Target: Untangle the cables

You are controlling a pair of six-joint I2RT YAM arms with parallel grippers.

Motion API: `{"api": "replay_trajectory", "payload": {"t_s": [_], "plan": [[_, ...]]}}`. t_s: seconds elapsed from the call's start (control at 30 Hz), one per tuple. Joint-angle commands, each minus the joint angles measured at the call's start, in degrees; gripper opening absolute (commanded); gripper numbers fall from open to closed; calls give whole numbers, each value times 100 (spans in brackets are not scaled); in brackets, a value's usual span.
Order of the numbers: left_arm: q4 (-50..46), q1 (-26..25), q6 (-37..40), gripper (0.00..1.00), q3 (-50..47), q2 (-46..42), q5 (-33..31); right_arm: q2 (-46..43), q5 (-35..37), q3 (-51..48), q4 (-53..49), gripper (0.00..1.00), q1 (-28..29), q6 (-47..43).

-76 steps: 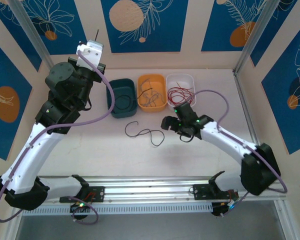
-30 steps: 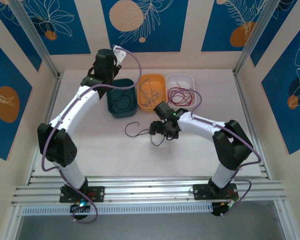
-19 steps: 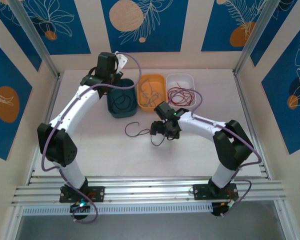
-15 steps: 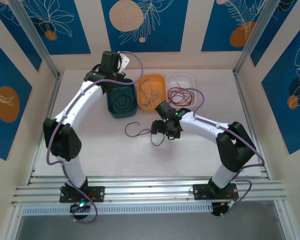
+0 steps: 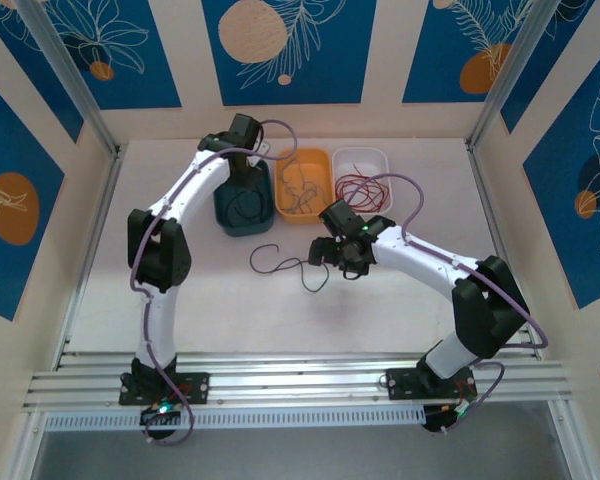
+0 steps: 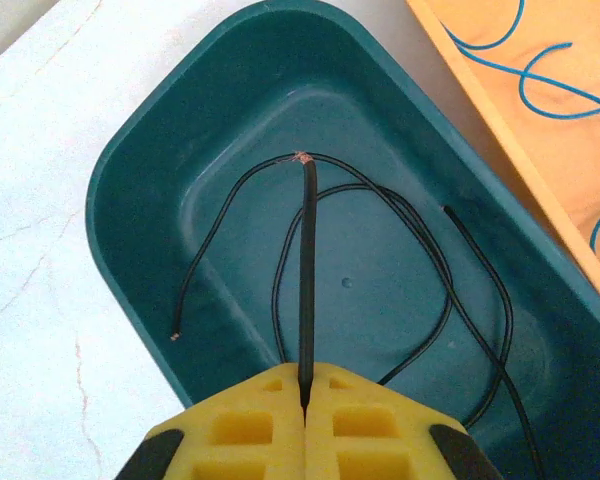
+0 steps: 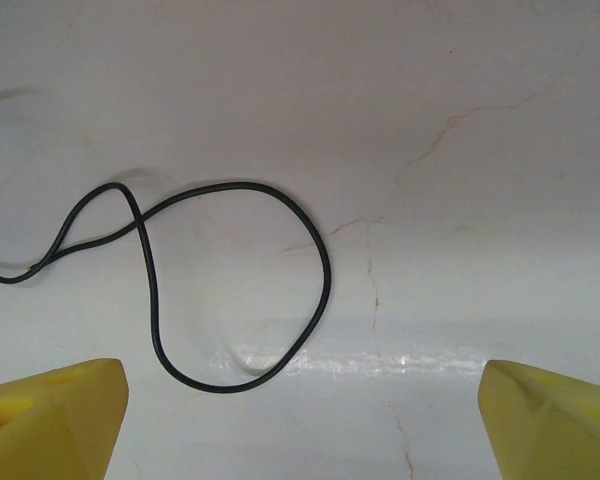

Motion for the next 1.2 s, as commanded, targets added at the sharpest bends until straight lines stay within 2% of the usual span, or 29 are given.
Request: {"api": "replay_trajectory", "payload": {"t_s": [0.0, 0.4, 0.6, 0.77, 0.83, 1.17], "plan": [[-237, 130, -151, 0, 336, 244, 137, -73, 34, -90, -107, 91, -20, 114], [453, 402, 587, 0, 61, 475, 834, -93, 43, -109, -185, 91, -23, 153], [577, 489, 711, 0, 84, 663, 855, -90, 47, -56, -212, 91, 2, 168], [642, 520, 743, 6, 27, 769, 907, -95, 78, -5, -273, 91, 28, 152], [675, 522, 762, 10, -3, 803, 908, -99, 107, 5, -304, 91, 32, 148], [738, 530, 684, 57, -80, 716, 893, -134, 161, -3, -339, 91, 37, 159]]}}
